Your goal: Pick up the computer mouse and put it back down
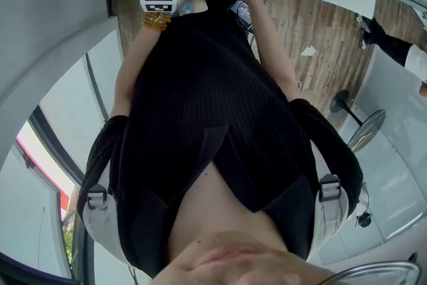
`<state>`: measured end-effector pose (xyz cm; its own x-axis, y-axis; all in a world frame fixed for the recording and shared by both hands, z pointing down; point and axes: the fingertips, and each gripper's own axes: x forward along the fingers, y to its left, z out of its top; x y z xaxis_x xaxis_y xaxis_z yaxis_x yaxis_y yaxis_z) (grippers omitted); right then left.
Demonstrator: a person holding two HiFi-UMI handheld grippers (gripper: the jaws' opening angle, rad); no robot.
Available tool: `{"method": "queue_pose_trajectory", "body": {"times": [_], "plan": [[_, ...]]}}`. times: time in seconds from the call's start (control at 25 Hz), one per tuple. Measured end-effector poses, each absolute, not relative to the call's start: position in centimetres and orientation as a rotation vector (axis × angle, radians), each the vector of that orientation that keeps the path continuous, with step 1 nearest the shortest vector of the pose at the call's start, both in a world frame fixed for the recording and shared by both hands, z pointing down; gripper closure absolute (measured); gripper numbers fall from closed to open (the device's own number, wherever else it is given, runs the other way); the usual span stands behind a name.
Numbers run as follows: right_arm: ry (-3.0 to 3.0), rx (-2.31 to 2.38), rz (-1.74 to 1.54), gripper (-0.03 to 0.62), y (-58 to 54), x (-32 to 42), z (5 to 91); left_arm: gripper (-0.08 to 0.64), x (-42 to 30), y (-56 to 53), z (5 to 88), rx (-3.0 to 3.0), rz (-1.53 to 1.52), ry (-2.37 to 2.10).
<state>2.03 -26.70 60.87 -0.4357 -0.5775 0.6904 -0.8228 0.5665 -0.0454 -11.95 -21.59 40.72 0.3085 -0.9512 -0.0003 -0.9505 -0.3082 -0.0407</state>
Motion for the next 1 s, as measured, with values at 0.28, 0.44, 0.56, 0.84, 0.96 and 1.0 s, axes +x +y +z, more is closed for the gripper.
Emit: {"method": "queue_pose_trajectory", "body": {"times": [0.28, 0.44, 0.56, 0.84, 0.96, 1.0], "plan": [[-2.177, 1.093, 0.469, 0.311, -26.7, 2.0, 60.6, 0.546, -12.5, -20.8, 40.5, -2.510, -0.020, 1.838], [-2.235, 1.081, 0.389, 0.302, -27.6, 2.7, 60.9, 0.546, -11.9, -21.1, 41.3, -2.529, -0.006, 1.846], [-2.267, 1.104, 0.318, 0.302, -27.2, 2.3, 59.3, 0.546, -12.2, -20.3, 41.7, -2.557, 0.015, 1.850], [-2.347, 1.155, 0.219, 0.302, -26.0, 1.7, 53.3, 0.546, -10.2, -19.1, 42.4, -2.624, 0.049, 1.838], [-2.414, 1.185, 0.190, 0.302, -25.4, 1.8, 50.5, 0.546, -9.2, -19.1, 42.3, -2.629, 0.052, 1.826], [-2.439, 1.200, 0.176, 0.302, -25.3, 1.8, 49.4, 0.546, -9.1, -19.1, 41.8, -2.621, 0.056, 1.819]]}}
